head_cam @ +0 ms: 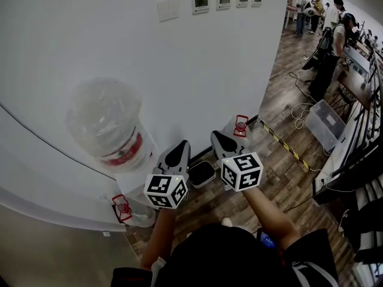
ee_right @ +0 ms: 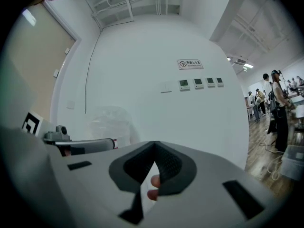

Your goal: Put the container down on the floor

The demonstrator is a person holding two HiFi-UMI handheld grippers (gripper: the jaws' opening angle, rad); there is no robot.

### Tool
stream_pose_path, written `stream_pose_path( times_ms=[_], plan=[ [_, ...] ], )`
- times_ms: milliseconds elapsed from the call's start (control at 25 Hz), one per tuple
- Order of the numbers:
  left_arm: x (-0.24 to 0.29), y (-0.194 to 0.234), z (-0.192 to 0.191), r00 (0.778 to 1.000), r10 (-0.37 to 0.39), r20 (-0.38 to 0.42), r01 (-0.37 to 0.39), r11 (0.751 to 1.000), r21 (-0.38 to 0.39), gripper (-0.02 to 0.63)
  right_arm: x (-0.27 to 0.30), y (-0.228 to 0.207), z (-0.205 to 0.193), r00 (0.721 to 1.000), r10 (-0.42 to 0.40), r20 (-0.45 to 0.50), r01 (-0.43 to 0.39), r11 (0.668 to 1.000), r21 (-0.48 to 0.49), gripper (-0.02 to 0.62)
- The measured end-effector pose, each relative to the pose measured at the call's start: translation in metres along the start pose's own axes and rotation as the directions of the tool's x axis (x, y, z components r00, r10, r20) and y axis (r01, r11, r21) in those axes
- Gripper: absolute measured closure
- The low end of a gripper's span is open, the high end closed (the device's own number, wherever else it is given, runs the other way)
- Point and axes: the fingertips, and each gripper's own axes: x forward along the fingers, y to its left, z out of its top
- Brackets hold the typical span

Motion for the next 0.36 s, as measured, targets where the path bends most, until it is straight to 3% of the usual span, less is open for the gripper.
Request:
stream_pose_path(
  times_ms=[360],
  plan=[
    [-0.003, -0.005, -0.006, 1.000, -0.008, -0.009, 0.008, 1.000, -0.002, 0.589, -0.002, -0.005, -0.015, 1.000, -0.004, -0.024, 0.004, 1.000, -0.014, 0.566]
  ],
)
